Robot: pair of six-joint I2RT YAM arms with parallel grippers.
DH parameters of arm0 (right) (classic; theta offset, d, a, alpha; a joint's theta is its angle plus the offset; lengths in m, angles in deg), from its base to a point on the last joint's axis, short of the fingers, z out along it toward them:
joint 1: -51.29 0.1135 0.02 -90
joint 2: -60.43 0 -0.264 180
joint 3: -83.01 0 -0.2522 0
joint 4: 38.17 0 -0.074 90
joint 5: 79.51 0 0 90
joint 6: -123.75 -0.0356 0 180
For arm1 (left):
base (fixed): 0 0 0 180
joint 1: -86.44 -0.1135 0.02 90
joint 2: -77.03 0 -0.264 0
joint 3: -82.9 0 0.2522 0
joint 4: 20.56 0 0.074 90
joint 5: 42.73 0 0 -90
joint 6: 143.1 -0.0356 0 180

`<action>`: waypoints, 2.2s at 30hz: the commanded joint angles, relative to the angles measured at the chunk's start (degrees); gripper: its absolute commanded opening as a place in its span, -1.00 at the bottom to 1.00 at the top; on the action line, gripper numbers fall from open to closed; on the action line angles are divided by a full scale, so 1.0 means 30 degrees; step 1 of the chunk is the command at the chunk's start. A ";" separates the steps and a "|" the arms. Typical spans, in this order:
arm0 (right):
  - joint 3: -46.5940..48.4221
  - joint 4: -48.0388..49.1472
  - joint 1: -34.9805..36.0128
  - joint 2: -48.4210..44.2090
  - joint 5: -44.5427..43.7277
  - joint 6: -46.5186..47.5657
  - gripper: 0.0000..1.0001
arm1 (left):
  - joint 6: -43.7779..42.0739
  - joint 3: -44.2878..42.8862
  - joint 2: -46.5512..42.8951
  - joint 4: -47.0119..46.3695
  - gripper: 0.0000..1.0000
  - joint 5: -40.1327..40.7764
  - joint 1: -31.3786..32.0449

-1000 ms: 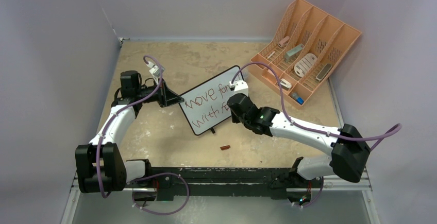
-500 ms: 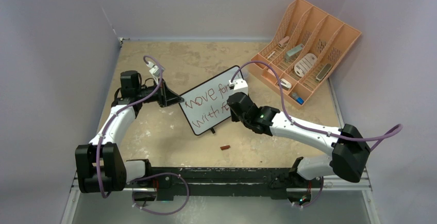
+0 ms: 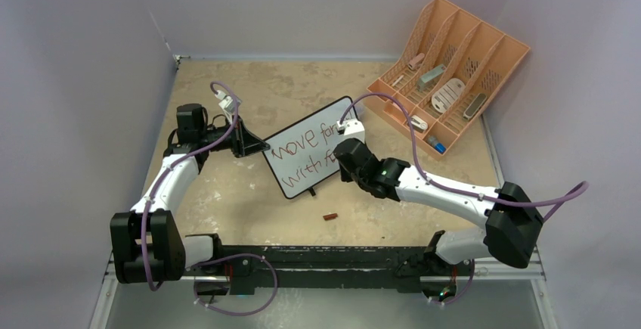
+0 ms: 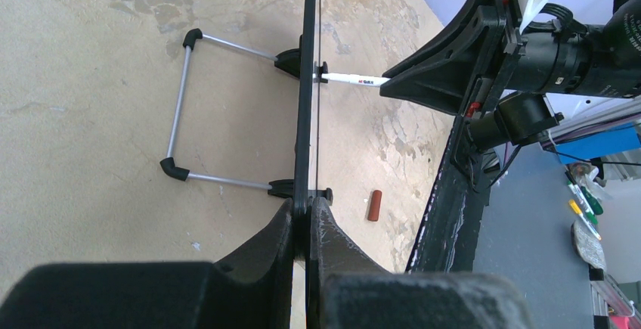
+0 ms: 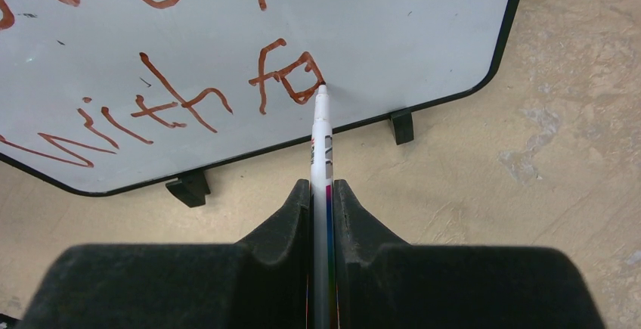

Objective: Write a sentence on the whiteboard

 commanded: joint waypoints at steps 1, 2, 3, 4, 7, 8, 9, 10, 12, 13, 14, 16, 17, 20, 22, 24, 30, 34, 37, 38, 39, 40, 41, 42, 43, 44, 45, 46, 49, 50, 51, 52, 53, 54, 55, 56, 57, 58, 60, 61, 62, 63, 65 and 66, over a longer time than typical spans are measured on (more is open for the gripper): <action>-0.0203 0.0154 -0.0136 -0.0417 0.0008 -0.0434 -1.00 | -0.0337 -0.0161 -0.0362 -0.0370 -1.00 -0.0077 -0.0159; -0.0232 0.0143 -0.0135 -0.0439 -0.0046 -0.0434 -1.00 | -0.0351 -0.0161 -0.0362 -0.0359 -1.00 -0.0078 -0.0157; -0.0250 0.0123 -0.0135 -0.0452 -0.0119 -0.0464 -1.00 | -0.0346 -0.0164 -0.0370 -0.0343 -1.00 -0.0082 -0.0164; -0.0237 0.0124 -0.0135 -0.0447 -0.0161 -0.0475 -1.00 | -0.0330 -0.0161 -0.0363 -0.0352 -1.00 -0.0083 -0.0158; -0.0189 0.0082 -0.0135 -0.0432 -0.0372 -0.0531 -1.00 | -0.0345 -0.0161 -0.0362 -0.0342 -1.00 -0.0091 -0.0179; -0.0142 0.0053 -0.0157 -0.0404 -0.0467 -0.0524 -1.00 | -0.0338 -0.0168 -0.0362 -0.0341 -1.00 -0.0073 -0.0162; -0.0103 0.0002 -0.0163 -0.0368 -0.0545 -0.0541 -1.00 | -0.0351 -0.0162 -0.0377 -0.0341 -1.00 -0.0085 -0.0172; -0.0095 -0.0030 -0.0164 -0.0337 -0.0573 -0.0550 -1.00 | -0.0353 -0.0161 -0.0379 -0.0352 -1.00 -0.0068 -0.0162; -0.0062 -0.0066 -0.0201 -0.0250 -0.0686 -0.0550 -1.00 | -0.0346 -0.0175 -0.0391 -0.0341 -1.00 -0.0076 -0.0165; -0.0034 -0.0068 -0.0220 -0.0228 -0.0708 -0.0555 -1.00 | -0.0352 -0.0166 -0.0392 -0.0341 -1.00 -0.0063 -0.0176; -0.0005 -0.0105 -0.0223 -0.0214 -0.0718 -0.0556 -1.00 | -0.0353 -0.0161 -0.0392 -0.0352 -1.00 -0.0077 -0.0177; -0.0001 -0.0069 -0.0250 -0.0183 -0.0751 -0.0582 -1.00 | -0.0353 -0.0161 -0.0392 -0.0341 -1.00 -0.0072 -0.0157; -0.0027 -0.0068 -0.0252 -0.0182 -0.0782 -0.0599 -1.00 | -0.0353 -0.0161 -0.0392 -0.0341 -1.00 -0.0078 -0.0157; -0.0043 -0.0043 -0.0324 -0.0153 -0.0863 -0.0586 -1.00 | -0.0353 -0.0183 -0.0364 -0.0367 -1.00 -0.0068 -0.0167; -0.0060 0.0011 -0.0342 -0.0184 -0.0862 -0.0586 -1.00 | -0.0349 -0.0161 -0.0362 -0.0370 -1.00 -0.0073 -0.0158; -0.0084 0.0048 -0.0362 -0.0236 -0.0885 -0.0583 -1.00 | -0.0348 -0.0175 -0.0364 -0.0370 -1.00 -0.0088 -0.0157; -0.0148 0.0219 -0.0391 -0.0713 -0.0653 -0.0321 -1.00 | -0.0324 -0.0161 -0.0362 -0.0370 -1.00 -0.0049 -0.0166; -0.0046 0.0347 -0.0370 -0.1373 -0.0441 0.0014 -1.00 | -0.0341 -0.0161 -0.0362 -0.0359 -1.00 -0.0051 -0.0167; 0.0110 0.0504 -0.0373 -0.1760 -0.0378 0.0366 -1.00 | -0.0328 -0.0189 -0.0334 -0.0358 -1.00 -0.0048 -0.0162; 0.0115 0.0538 -0.0370 -0.1811 -0.0450 0.0427 -1.00 | -0.0350 -0.0190 -0.0333 -0.0343 -1.00 -0.0034 -0.0168; 0.0156 0.0546 -0.0370 -0.1822 -0.0495 0.0483 -1.00 | -0.0353 -0.0190 -0.0333 -0.0363 -1.00 -0.0047 -0.0180; 0.0194 0.0543 -0.0384 -0.1808 -0.0527 0.0493 -1.00 | -0.0353 -0.0190 -0.0333 -0.0347 -1.00 -0.0034 -0.0185; 0.0225 0.0583 -0.0386 -0.1774 -0.0567 0.0494 -1.00 | -0.0353 -0.0190 -0.0333 -0.0356 -1.00 -0.0044 -0.0160; 0.0181 0.0647 -0.0397 -0.1744 -0.0624 0.0502 -1.00 | -0.0353 -0.0190 -0.0333 -0.0343 -1.00 -0.0034 -0.0172; 0.0175 0.0746 -0.0413 -0.1684 -0.0675 0.0558 -1.00 | -0.0353 -0.0190 -0.0333 -0.0341 -1.00 -0.0033 -0.0162; 0.0197 0.0882 -0.0434 -0.1619 -0.0692 0.0609 -1.00 | -0.0353 -0.0190 -0.0333 -0.0341 -1.00 -0.0055 -0.0157; 0.0265 0.0981 -0.0454 -0.1523 -0.0709 0.0659 -1.00 | -0.0353 -0.0190 -0.0333 -0.0344 -1.00 -0.0050 -0.0171; 0.0325 0.1044 -0.0479 -0.1427 -0.0711 0.0724 -1.00 | -0.0353 -0.0190 -0.0333 -0.0341 -1.00 -0.0038 -0.0173; 0.0596 0.1225 -0.0516 -0.1205 -0.0612 0.0918 -1.00 | -0.0353 -0.0190 -0.0333 -0.0342 -1.00 -0.0033 -0.0161; 0.0634 0.1309 -0.0523 -0.1134 -0.0596 0.0950 -1.00 | -0.0353 -0.0197 -0.0333 -0.0341 -1.00 -0.0040 -0.0161; 0.0657 0.1371 -0.0531 -0.1100 -0.0591 0.0973 -1.00 | -0.0353 -0.0191 -0.0333 -0.0341 -1.00 -0.0048 -0.0157; 0.0671 0.1456 -0.0547 -0.1044 -0.0553 0.1027 -1.00 | -0.0353 -0.0190 -0.0333 -0.0341 -1.00 -0.0060 -0.0157; 0.0672 0.1507 -0.0545 -0.0993 -0.0519 0.1074 -1.00 | -0.0364 -0.0190 -0.0333 -0.0348 -1.00 -0.0054 -0.0164; 0.0694 0.1517 -0.0576 -0.0914 -0.0489 0.1054 -1.00 | -0.0373 -0.0190 -0.0333 -0.0364 -1.00 -0.0065 -0.0161; 0.0686 0.1573 -0.0575 -0.0849 -0.0482 0.1033 -1.00 | -0.0367 -0.0212 -0.0333 -0.0347 -1.00 -0.0077 -0.0172; 0.0674 0.1631 -0.0597 -0.0793 -0.0452 0.1005 -1.00 | -0.0381 -0.0218 -0.0307 -0.0342 -1.00 -0.0078 -0.0159; 0.0647 0.1737 -0.0603 -0.0749 -0.0474 0.0991 -1.00 | -0.0382 -0.0219 -0.0304 -0.0348 -1.00 -0.0090 -0.0161; 0.0603 0.1849 -0.0604 -0.0722 -0.0491 0.0974 -1.00 | -0.0382 -0.0219 -0.0304 -0.0360 -1.00 -0.0091 -0.0157; 0.0532 0.2063 -0.0631 -0.0662 -0.0461 0.0946 -1.00 | -0.0383 -0.0219 -0.0304 -0.0341 -1.00 -0.0102 -0.0164; 0.0543 0.2128 -0.0633 -0.0595 -0.0435 0.0961 -1.00 | -0.0383 -0.0219 -0.0304 -0.0341 -1.00 -0.0107 -0.0180; 0.0554 0.2129 -0.0659 -0.0549 -0.0424 0.0937 -1.00 | -0.0383 -0.0219 -0.0296 -0.0341 -1.00 -0.0118 -0.0163; 0.0541 0.2173 -0.0666 -0.0528 -0.0481 0.0924 -1.00 | -0.0383 -0.0219 -0.0302 -0.0344 -1.00 -0.0120 -0.0158; 0.0450 0.2295 -0.0712 -0.0532 -0.0599 0.0923 -1.00 | -0.0397 -0.0219 -0.0303 -0.0355 -1.00 -0.0142 -0.0164; 0.0454 0.2322 -0.0738 -0.0534 -0.0622 0.0903 -1.00 | -0.0392 -0.0219 -0.0304 -0.0350 -1.00 -0.0152 -0.0165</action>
